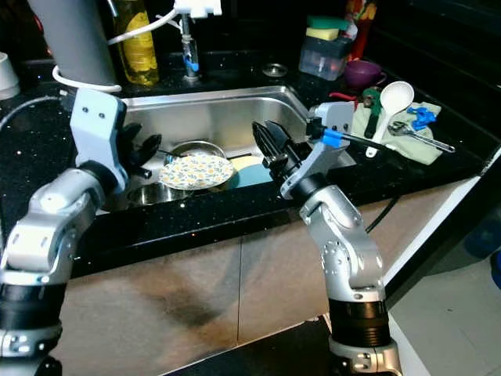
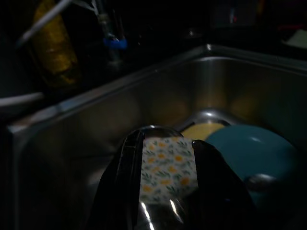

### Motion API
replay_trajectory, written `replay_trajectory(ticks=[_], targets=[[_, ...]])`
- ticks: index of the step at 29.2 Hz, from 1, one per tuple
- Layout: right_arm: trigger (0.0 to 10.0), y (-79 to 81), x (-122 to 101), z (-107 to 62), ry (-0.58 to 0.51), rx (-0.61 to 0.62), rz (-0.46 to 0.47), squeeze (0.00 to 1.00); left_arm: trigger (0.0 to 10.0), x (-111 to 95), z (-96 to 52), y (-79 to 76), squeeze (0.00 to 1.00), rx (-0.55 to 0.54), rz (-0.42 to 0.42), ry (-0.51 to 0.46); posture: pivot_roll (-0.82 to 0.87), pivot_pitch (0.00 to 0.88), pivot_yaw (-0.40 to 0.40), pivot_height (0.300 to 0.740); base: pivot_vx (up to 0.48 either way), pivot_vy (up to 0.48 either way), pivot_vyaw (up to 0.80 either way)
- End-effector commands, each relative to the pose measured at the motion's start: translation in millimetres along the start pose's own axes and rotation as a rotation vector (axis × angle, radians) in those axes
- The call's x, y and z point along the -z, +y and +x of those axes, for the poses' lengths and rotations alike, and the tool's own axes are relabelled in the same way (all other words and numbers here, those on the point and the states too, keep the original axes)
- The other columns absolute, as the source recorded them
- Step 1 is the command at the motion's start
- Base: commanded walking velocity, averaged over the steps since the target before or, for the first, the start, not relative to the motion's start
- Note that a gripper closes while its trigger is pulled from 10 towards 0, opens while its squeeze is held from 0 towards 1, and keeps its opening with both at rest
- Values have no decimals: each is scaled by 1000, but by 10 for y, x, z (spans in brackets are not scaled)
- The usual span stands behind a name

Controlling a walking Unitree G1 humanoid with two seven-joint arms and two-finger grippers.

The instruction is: Kitchen organization

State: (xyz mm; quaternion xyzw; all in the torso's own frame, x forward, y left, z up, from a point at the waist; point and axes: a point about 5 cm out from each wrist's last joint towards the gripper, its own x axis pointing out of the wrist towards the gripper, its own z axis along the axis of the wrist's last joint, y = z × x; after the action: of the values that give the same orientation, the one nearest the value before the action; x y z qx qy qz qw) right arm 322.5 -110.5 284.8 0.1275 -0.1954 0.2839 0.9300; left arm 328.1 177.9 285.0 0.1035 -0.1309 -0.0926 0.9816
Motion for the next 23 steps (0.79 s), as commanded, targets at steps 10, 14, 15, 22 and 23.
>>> replay_trajectory(ticks=[10,14,15,22,23], targets=[[10000,31,46,-27,10,8,28,0,10000,48,-88,-129,0,-10,-46,48,-40,117,-66,740,0,0,0],[10000,40,56,-36,16,9,29,0,10000,37,-108,-140,0,-15,-53,60,-40,117,-66,740,0,0,0],[10000,40,56,-36,16,9,29,0,10000,37,-108,-140,0,-15,-53,60,-40,117,-66,740,0,0,0],[10000,36,66,-39,23,11,33,0,10000,25,-117,-159,0,-13,-60,73,-41,126,-67,740,-252,0,0],[10000,39,70,-42,25,10,35,0,10000,25,-125,-164,0,-12,-61,76,-41,126,-67,740,-326,0,0]])
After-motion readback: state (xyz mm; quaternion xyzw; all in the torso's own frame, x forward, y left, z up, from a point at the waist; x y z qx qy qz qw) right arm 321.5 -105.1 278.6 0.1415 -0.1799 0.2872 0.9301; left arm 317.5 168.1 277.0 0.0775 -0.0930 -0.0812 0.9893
